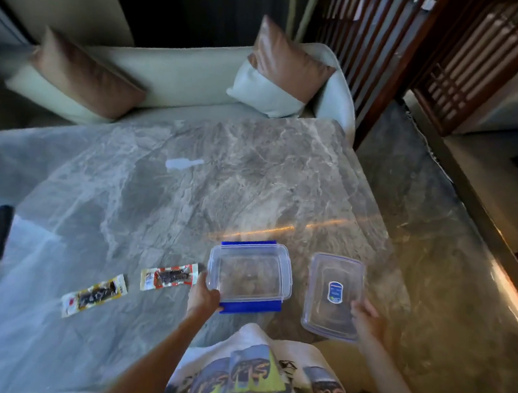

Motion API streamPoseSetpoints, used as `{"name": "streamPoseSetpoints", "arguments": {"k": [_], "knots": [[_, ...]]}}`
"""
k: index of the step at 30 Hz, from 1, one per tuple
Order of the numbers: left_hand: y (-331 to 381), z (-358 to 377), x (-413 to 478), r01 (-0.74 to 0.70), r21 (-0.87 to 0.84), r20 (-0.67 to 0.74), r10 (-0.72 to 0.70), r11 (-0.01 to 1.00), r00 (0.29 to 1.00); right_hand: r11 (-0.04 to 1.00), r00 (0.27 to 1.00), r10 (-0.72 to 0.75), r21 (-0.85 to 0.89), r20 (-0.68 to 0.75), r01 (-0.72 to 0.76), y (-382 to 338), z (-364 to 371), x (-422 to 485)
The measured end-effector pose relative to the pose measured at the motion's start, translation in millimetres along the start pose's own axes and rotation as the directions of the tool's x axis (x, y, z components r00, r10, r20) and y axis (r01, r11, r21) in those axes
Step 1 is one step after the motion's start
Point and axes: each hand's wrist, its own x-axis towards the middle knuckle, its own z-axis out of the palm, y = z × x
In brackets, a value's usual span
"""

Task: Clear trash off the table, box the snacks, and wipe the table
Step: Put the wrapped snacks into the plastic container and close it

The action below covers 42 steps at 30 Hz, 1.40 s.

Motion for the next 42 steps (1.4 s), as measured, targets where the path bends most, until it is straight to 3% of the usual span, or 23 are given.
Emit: {"name": "streamPoseSetpoints", "arguments": {"k": [4, 7, 13, 17, 20, 23, 27, 28, 30, 34, 38, 42], "knots": [[-4, 1, -10, 0.094, -0.169, 0.056, -0.085, 0.981, 0.995, 0.98, 0.991, -0.08, -0.173, 0.109, 0.098, -19, 45, 4], [-3, -3, -14, 0.12, -0.196, 0.096, -0.103, 0.973, 0.99, 0.93, 0.982, -0.121, -0.329, 0.145, 0.163, -28, 65, 6], [-16, -10, -9, 0.125, -0.256, 0.095, -0.104, 0.958, 0.99, 0.747, 0.943, -0.225, -0.577, 0.246, 0.329, -25, 74, 8], [-17, -17, -9, 0.156, -0.286, 0.18, -0.107, 0.946, 0.978, 0.656, 0.932, -0.24, -0.662, 0.273, 0.363, -24, 74, 13], [-15, -32, -12, 0.168, -0.288, 0.203, -0.111, 0.943, 0.973, 0.509, 0.918, -0.303, -0.771, 0.255, 0.382, -34, 82, 4], [-26, -65, -11, 0.138, -0.296, 0.165, -0.092, 0.945, 0.982, 0.438, 0.812, -0.519, -0.732, 0.269, 0.522, -50, 118, -29], [-59, -131, -5, 0.11, -0.316, -0.021, -0.122, 0.942, 0.992, 0.347, 0.576, -0.693, -0.498, 0.435, 0.794, -81, 200, -94], [-69, -149, -2, 0.106, -0.327, -0.073, -0.137, 0.939, 0.988, 0.337, 0.532, -0.689, -0.432, 0.493, 0.836, -87, 223, -113], [-91, -184, 5, 0.108, -0.315, -0.155, -0.163, 0.943, 0.974, 0.39, 0.513, -0.601, -0.335, 0.613, 0.858, -90, 269, -155], [-135, -242, 22, 0.172, -0.304, -0.27, -0.258, 0.937, 0.927, 0.402, 0.488, -0.38, -0.335, 0.786, 0.852, -65, 345, -225], [-167, -280, 38, 0.223, -0.254, -0.293, -0.294, 0.941, 0.91, 0.407, 0.577, -0.137, -0.485, 0.805, 0.774, -27, 396, -265], [-192, -289, 58, 0.252, -0.289, -0.144, -0.302, 0.923, 0.942, 0.414, 0.705, -0.032, -0.633, 0.708, 0.654, 8, 426, -289]]}}
